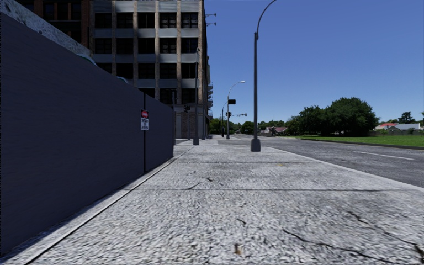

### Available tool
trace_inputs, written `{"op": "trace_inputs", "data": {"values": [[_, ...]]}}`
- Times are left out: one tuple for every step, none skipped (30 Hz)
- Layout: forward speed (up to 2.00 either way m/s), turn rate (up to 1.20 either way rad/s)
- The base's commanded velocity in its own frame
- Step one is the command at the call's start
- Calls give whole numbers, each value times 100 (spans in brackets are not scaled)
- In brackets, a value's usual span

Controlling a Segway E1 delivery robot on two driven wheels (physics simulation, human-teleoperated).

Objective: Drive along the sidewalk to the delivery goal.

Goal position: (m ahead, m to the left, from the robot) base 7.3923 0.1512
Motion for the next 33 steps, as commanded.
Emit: {"op": "trace_inputs", "data": {"values": [[200,0],[200,0],[200,0],[200,0],[200,0],[200,0],[200,0],[200,0],[200,0],[200,0],[200,0],[200,0],[200,0],[200,0],[200,0],[200,0],[200,0],[200,0],[200,0],[200,0],[200,0],[200,0],[200,0],[200,0],[200,0],[200,0],[200,0],[200,0],[200,0],[200,0],[200,0],[200,0],[200,0]]}}
